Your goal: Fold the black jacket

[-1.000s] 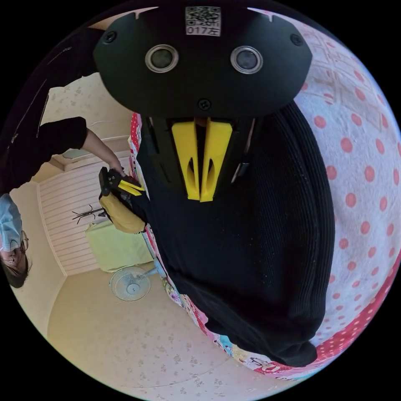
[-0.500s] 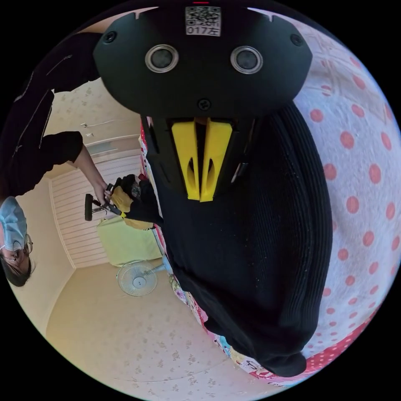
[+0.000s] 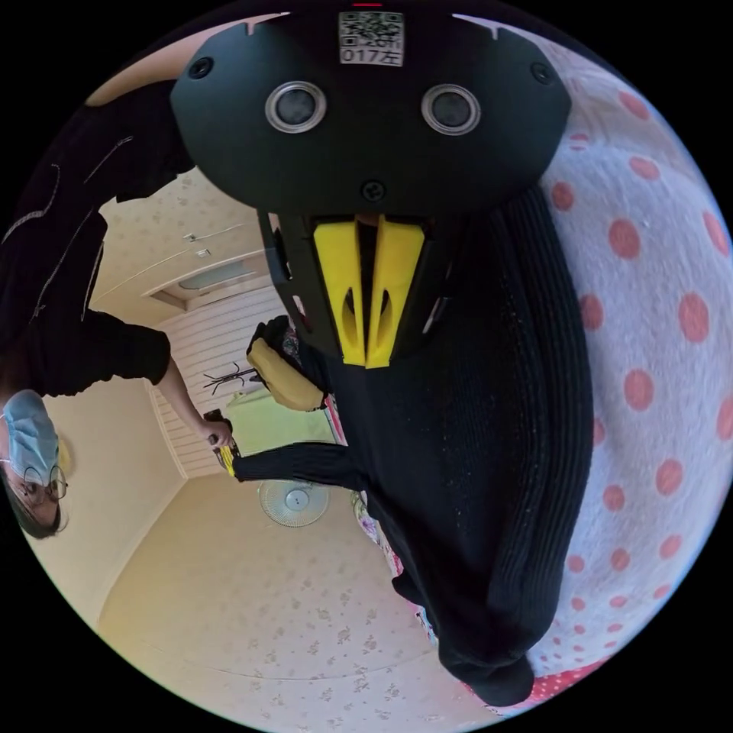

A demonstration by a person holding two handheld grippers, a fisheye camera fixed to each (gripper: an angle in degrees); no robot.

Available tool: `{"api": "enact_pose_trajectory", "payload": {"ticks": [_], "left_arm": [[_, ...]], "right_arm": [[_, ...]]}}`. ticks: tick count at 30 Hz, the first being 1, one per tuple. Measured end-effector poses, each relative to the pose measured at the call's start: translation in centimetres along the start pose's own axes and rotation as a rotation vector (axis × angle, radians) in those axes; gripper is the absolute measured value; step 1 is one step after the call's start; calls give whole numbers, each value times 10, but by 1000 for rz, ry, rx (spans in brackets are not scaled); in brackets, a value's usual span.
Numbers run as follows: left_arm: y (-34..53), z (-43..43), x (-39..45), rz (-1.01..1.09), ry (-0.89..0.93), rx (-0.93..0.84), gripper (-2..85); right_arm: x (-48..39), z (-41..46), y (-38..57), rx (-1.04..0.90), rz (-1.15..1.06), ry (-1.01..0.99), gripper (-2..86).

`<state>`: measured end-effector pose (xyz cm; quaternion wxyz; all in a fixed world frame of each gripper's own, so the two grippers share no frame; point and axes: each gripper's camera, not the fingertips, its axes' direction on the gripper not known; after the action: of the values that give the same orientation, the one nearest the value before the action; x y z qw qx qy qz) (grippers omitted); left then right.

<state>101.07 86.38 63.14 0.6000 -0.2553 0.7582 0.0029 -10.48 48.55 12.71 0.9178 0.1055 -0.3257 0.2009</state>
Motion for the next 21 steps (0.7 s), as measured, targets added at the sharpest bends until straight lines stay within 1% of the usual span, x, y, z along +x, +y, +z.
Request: {"api": "enact_pose_trajectory", "payload": {"ticks": [2, 3, 4, 5, 7, 9, 11, 12, 14, 16, 17, 18, 19, 21], "left_arm": [[4, -1, -3, 2, 0, 2, -9], [7, -2, -5, 2, 0, 3, -8], [8, -2, -6, 1, 1, 3, -8], [11, -2, -7, -1, 3, 3, -7], [15, -3, -9, 0, 3, 4, -3], [20, -5, -11, -1, 11, 11, 17], [25, -6, -8, 11, 11, 16, 45], [28, -8, -4, 17, 10, 21, 63], [32, -17, 4, 27, 18, 32, 85], [40, -34, 16, 59, 40, 54, 93], [44, -49, 24, 74, 40, 82, 95], [47, -68, 32, 76, 11, 119, 97], [47, -78, 35, 77, -11, 141, 98], [39, -118, 49, 90, -120, 269, 110]], "right_arm": [[-19, 63, 37, -137, -106, -80, 16], [-23, 80, 47, -180, -141, -113, 16], [-25, 115, 70, -283, -207, -176, 17], [-22, 151, 95, -394, -260, -237, 17], [-5, 197, 140, -512, -339, -296, 18], [23, 239, 194, -606, -385, -255, 19], [70, 290, 268, -811, -366, -157, 20], [83, 299, 285, -860, -338, -153, 20], [122, 311, 331, -1006, -248, -296, 20], [129, 303, 343, -1054, -231, -340, 25], [124, 292, 340, -1066, -272, -343, 30], [120, 285, 337, -1073, -305, -328, 35], [110, 272, 326, -1088, -379, -257, 47], [93, 251, 305, -1080, -512, -118, 71]]}}
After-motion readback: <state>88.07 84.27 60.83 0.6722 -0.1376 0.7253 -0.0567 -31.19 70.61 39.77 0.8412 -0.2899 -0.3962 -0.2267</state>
